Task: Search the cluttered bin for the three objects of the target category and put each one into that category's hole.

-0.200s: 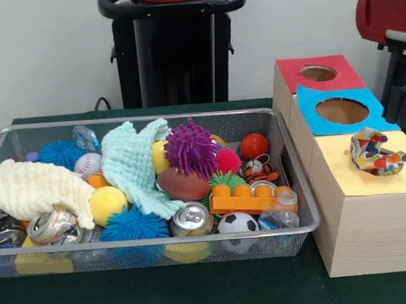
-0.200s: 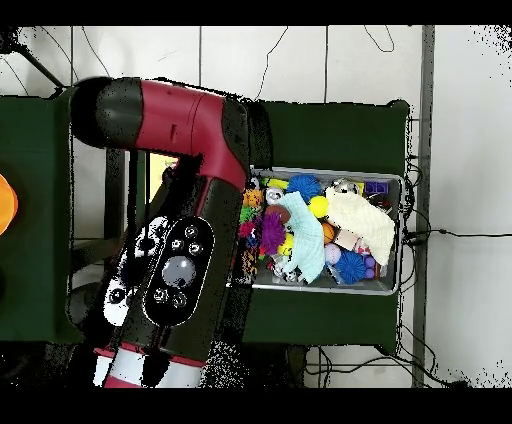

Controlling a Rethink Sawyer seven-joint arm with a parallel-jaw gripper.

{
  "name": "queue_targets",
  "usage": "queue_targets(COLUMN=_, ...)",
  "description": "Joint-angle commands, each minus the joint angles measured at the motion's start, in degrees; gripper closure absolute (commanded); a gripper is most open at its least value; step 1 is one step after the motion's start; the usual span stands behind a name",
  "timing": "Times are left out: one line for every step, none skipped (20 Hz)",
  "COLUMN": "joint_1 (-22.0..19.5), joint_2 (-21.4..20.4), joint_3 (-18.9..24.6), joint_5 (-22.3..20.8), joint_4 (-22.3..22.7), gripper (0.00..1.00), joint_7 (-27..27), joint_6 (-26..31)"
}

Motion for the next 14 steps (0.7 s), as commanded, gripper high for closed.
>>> queue_targets(joint_1=-2.45, joint_2=3.46, joint_3=6.69, joint_5=-1.42, joint_4=4.30, gripper=1.00, joint_7=6.09, joint_6=-3.16)
queue_targets(joint_1=-2.49, joint_2=3.54, joint_3=6.70, joint_5=-1.46, joint_4=4.32, gripper=1.00, joint_7=6.04, joint_6=-3.16)
queue_targets(joint_1=-2.54, joint_2=3.48, joint_3=6.79, joint_5=-1.45, joint_4=4.57, gripper=1.00, joint_7=5.90, joint_6=-3.33)
queue_targets(joint_1=-2.56, joint_2=3.43, joint_3=6.90, joint_5=-1.44, joint_4=4.84, gripper=1.00, joint_7=5.80, joint_6=-3.48)
queue_targets(joint_1=-2.41, joint_2=3.37, joint_3=6.75, joint_5=-1.51, joint_4=5.12, gripper=1.00, joint_7=5.89, joint_6=-3.53)
queue_targets(joint_1=-2.42, joint_2=3.29, joint_3=6.89, joint_5=-1.48, joint_4=5.57, gripper=1.00, joint_7=5.82, joint_6=-3.91)
queue_targets(joint_1=-2.42, joint_2=3.25, joint_3=6.97, joint_5=-1.57, joint_4=5.88, gripper=1.00, joint_7=5.65, joint_6=-4.33)
queue_targets(joint_1=-2.51, joint_2=3.30, joint_3=7.09, joint_5=-1.60, joint_4=6.08, gripper=1.00, joint_7=5.52, joint_6=-4.63)
queue_targets(joint_1=-2.62, joint_2=3.34, joint_3=7.22, joint_5=-1.66, joint_4=6.27, gripper=1.00, joint_7=5.27, joint_6=-4.97)
queue_targets(joint_1=-2.69, joint_2=3.31, joint_3=7.30, joint_5=-1.72, joint_4=6.53, gripper=1.00, joint_7=5.10, joint_6=-5.14)
queue_targets(joint_1=-2.77, joint_2=3.29, joint_3=7.38, joint_5=-1.79, joint_4=6.79, gripper=1.00, joint_7=4.92, joint_6=-5.30)
queue_targets(joint_1=-2.79, joint_2=3.19, joint_3=7.48, joint_5=-1.85, joint_4=7.12, gripper=1.00, joint_7=4.73, joint_6=-5.41)
queue_targets(joint_1=-2.78, joint_2=2.91, joint_3=7.69, joint_5=-1.88, joint_4=7.71, gripper=1.00, joint_7=4.44, joint_6=-5.58)
queue_targets(joint_1=-2.77, joint_2=2.62, joint_3=7.90, joint_5=-1.92, joint_4=8.29, gripper=1.00, joint_7=4.14, joint_6=-5.76)
